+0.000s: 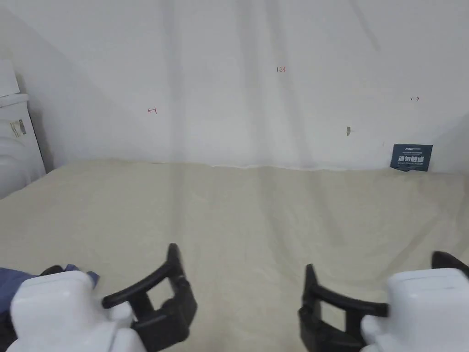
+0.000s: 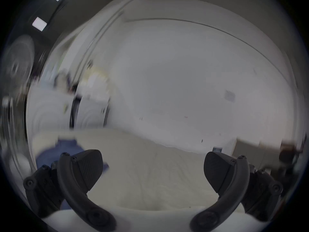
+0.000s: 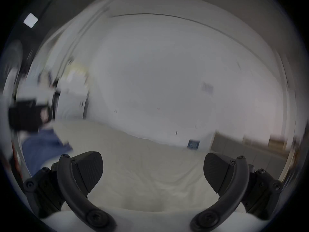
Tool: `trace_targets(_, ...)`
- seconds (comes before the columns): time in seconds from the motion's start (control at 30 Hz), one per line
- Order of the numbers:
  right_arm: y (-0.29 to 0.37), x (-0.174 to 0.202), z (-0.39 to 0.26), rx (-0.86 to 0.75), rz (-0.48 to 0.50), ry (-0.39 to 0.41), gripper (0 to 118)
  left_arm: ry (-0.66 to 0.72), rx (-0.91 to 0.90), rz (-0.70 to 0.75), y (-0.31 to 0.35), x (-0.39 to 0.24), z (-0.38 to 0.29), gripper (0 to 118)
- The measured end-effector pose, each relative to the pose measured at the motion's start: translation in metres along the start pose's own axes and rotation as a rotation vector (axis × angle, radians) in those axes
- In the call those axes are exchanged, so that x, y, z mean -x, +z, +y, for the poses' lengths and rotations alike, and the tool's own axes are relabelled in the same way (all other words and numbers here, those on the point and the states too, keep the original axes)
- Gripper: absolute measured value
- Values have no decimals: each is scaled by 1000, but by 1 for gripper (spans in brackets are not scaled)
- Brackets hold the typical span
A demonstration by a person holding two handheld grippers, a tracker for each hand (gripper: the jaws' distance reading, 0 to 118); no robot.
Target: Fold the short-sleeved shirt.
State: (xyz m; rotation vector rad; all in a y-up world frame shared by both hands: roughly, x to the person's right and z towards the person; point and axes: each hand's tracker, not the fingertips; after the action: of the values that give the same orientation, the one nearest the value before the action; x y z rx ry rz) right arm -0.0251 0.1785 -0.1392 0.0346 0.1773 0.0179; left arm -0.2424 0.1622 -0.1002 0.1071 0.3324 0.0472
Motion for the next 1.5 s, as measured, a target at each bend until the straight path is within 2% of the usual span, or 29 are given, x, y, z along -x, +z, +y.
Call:
trace_targets(0.1,-4,-29,-7,59,-43,-207,118,-180,2,-33,7,-19,-2,118)
trace_targets(0.17,-5,-42,-12,76,-24,-298,118,-216,18,-28,8,-26,-7,118)
trace_targets(0.23,-6,-48,-16,77,-54,-259,118,-180,17,-17,7,-26,-10,118)
trace_targets(0.3,-4,-46,-18,48,-71,-155,118,-101,38,-37,5,-20,-11,118)
trace_targets(0.37,-2,-44,-16,29,-74,-107,118,-73,59,-32,1,-17,-9,118)
trace_targets(0.5,0,-40,-12,23,-58,-124,118,-81,85,-31,-1,-17,-10,118)
trace_targets(0.67,-1,-34,-14,37,-41,-105,118,-113,104,-33,-2,-20,-11,118)
trace_targets(1.0,3,-27,-14,20,7,-44,115,2,155,-121,-2,-14,-8,118)
trace_targets(1.03,4,-26,-14,18,15,-43,104,2,157,-126,-2,-14,-8,118)
trace_targets(1.07,4,-25,-14,15,8,-43,85,0,166,-128,-3,-14,-7,118)
trace_targets(1.1,4,-25,-15,7,-7,-45,55,-1,169,-133,-3,-14,-7,118)
trace_targets(1.13,2,-25,-16,10,-15,-52,15,-1,165,-133,-2,-14,-7,118)
trace_targets(1.17,0,-27,-16,20,-20,-65,9,-2,165,-133,-2,-14,-7,118)
trace_targets(1.27,-1,-32,-17,39,24,-120,9,0,165,-136,-1,-12,-5,117)
trace_targets(1.3,-1,-33,-18,40,17,-120,9,5,163,-137,-1,-13,-5,106)
trace_targets(1.37,-1,-34,-19,40,10,-109,7,37,122,-77,0,-11,-6,15)
trace_targets(1.4,-1,-34,-19,39,7,-101,5,42,127,-28,-2,-12,-6,3)
trace_targets(1.43,-1,-33,-19,39,5,-94,3,35,128,7,-3,-9,-7,3)
trace_targets(1.5,1,-34,-18,31,6,-86,1,17,145,-61,-5,-2,-9,3)
